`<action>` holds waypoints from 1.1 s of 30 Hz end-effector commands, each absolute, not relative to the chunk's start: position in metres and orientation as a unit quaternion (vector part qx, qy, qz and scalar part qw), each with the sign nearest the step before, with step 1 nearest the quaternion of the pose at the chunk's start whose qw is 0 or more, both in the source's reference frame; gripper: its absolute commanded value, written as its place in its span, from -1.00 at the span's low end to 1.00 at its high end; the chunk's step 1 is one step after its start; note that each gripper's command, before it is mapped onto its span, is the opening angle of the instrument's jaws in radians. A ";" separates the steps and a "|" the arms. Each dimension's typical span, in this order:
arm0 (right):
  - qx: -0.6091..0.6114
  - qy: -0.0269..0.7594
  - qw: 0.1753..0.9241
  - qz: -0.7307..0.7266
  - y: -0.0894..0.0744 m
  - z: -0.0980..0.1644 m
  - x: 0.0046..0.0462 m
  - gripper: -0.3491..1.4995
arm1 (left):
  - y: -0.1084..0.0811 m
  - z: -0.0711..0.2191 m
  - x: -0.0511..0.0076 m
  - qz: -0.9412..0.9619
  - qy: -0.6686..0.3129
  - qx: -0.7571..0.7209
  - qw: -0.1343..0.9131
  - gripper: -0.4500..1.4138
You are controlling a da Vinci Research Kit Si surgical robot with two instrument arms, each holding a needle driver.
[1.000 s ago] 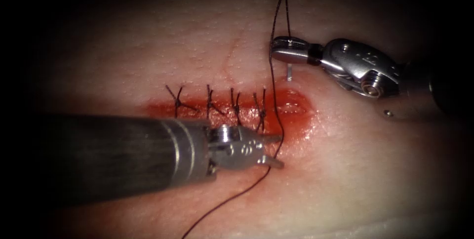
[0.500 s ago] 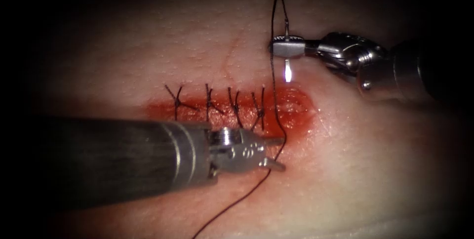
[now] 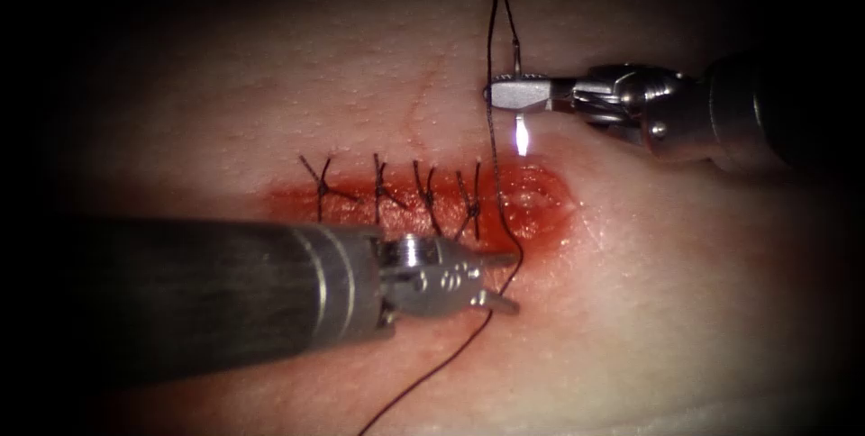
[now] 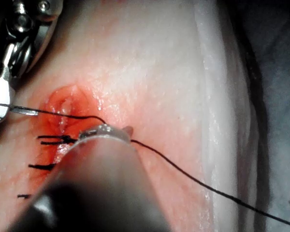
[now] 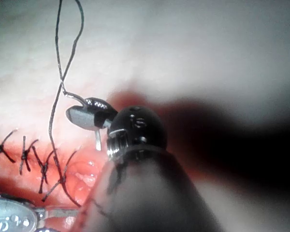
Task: Wound Closure
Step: Throw the suture through the top face of the cut.
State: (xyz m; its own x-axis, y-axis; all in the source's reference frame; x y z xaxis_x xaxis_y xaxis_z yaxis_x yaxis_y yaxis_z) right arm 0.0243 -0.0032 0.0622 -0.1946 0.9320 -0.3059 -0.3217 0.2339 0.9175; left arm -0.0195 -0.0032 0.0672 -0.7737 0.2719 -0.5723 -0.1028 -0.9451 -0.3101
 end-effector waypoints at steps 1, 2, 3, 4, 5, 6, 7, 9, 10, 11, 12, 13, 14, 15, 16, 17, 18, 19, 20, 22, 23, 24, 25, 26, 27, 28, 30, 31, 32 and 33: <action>0.248 0.556 0.593 0.527 -0.003 0.063 0.0249 -1.00 | -0.003 0.068 -0.0200 0.932 -0.131 -0.321 0.100 -0.35; 0.224 0.561 0.609 0.515 -0.003 0.064 0.0248 -1.00 | -0.003 0.068 -0.0200 0.932 -0.131 -0.321 0.100 -0.35; 0.184 0.565 0.631 0.499 -0.003 0.064 0.0247 -1.00 | -0.003 0.068 -0.0200 0.932 -0.131 -0.321 0.100 -0.35; 0.169 0.567 0.640 0.490 -0.003 0.064 0.0246 -1.00 | -0.003 0.068 -0.0200 0.932 -0.132 -0.321 0.100 -0.35; 0.141 0.571 0.658 0.470 -0.002 0.064 0.0245 -1.00 | -0.003 0.068 -0.0199 0.932 -0.132 -0.322 0.100 -0.35; 0.133 0.571 0.665 0.463 -0.002 0.064 0.0244 -1.00 | -0.003 0.068 -0.0199 0.932 -0.132 -0.322 0.100 -0.37; 0.124 0.574 0.666 0.459 -0.002 0.064 0.0243 -1.00 | -0.003 0.068 -0.0199 0.932 -0.132 -0.321 0.100 -0.37; 0.112 0.576 0.667 0.459 -0.002 0.064 0.0241 -1.00 | -0.003 0.068 -0.0199 0.932 -0.132 -0.321 0.100 -0.37; 0.100 0.578 0.667 0.459 -0.002 0.064 0.0238 -1.00 | -0.003 0.068 -0.0199 0.932 -0.132 -0.321 0.100 -0.37; 0.099 0.579 0.666 0.460 -0.001 0.064 0.0237 -1.00 | -0.003 0.067 -0.0199 0.932 -0.132 -0.321 0.100 -0.37; 0.095 0.579 0.664 0.464 -0.001 0.064 0.0234 -1.00 | -0.003 0.067 -0.0200 0.932 -0.132 -0.321 0.100 -0.37; 0.092 0.577 0.664 0.466 -0.001 0.064 0.0233 -1.00 | -0.003 0.067 -0.0200 0.932 -0.132 -0.321 0.100 -0.37; 0.087 0.574 0.665 0.470 -0.001 0.064 0.0232 -1.00 | -0.003 0.067 -0.0200 0.932 -0.132 -0.321 0.100 -0.37; 0.085 0.573 0.666 0.471 -0.001 0.064 0.0231 -1.00 | -0.003 0.067 -0.0200 0.932 -0.132 -0.321 0.100 -0.37; 0.084 0.572 0.666 0.472 -0.001 0.064 0.0230 -1.00 | -0.003 0.067 -0.0200 0.932 -0.132 -0.321 0.100 -0.37; 0.081 0.573 0.666 0.471 -0.001 0.064 0.0229 -1.00 | -0.003 0.067 -0.0200 0.932 -0.132 -0.321 0.100 -0.37; 0.078 0.577 0.662 0.472 -0.001 0.064 0.0229 -1.00 | -0.003 0.067 -0.0200 0.932 -0.132 -0.321 0.100 -0.37; 0.077 0.577 0.661 0.473 -0.001 0.064 0.0228 -1.00 | -0.003 0.067 -0.0200 0.932 -0.132 -0.321 0.100 -0.37; 0.076 0.578 0.658 0.476 0.000 0.064 0.0228 -1.00 | -0.003 0.067 -0.0200 0.932 -0.132 -0.321 0.100 -0.37; 0.070 0.579 0.655 0.480 0.000 0.064 0.0228 -1.00 | -0.003 0.067 -0.0200 0.932 -0.132 -0.321 0.100 -0.37; 0.069 0.580 0.653 0.482 0.000 0.064 0.0229 -1.00 | -0.003 0.067 -0.0200 0.932 -0.132 -0.321 0.100 -0.37; 0.073 0.580 0.650 0.485 0.000 0.064 0.0229 -1.00 | -0.003 0.067 -0.0200 0.932 -0.132 -0.321 0.100 -0.37; 0.073 0.578 0.649 0.489 0.000 0.064 0.0229 -1.00 | -0.003 0.067 -0.0200 0.932 -0.132 -0.321 0.100 -0.37; 0.077 0.576 0.643 0.499 0.000 0.064 0.0229 -1.00 | -0.003 0.067 -0.0200 0.932 -0.132 -0.321 0.100 -0.39; 0.078 0.575 0.642 0.501 0.000 0.064 0.0229 -1.00 | -0.003 0.067 -0.0200 0.932 -0.132 -0.321 0.100 -0.39; 0.079 0.572 0.639 0.508 0.000 0.064 0.0229 -1.00 | -0.003 0.067 -0.0200 0.932 -0.132 -0.321 0.100 -0.39; 0.088 0.570 0.630 0.520 0.000 0.064 0.0229 -1.00 | -0.003 0.067 -0.0200 0.932 -0.132 -0.321 0.100 -0.39; 0.101 0.568 0.617 0.535 0.000 0.064 0.0229 -1.00 | -0.003 0.067 -0.0200 0.932 -0.132 -0.321 0.100 -0.39; 0.110 0.565 0.610 0.545 0.000 0.064 0.0229 -1.00 | -0.003 0.067 -0.0200 0.932 -0.132 -0.321 0.100 -0.39; 0.126 0.556 0.603 0.558 0.000 0.064 0.0229 -1.00 | -0.003 0.067 -0.0200 0.932 -0.132 -0.322 0.100 -0.39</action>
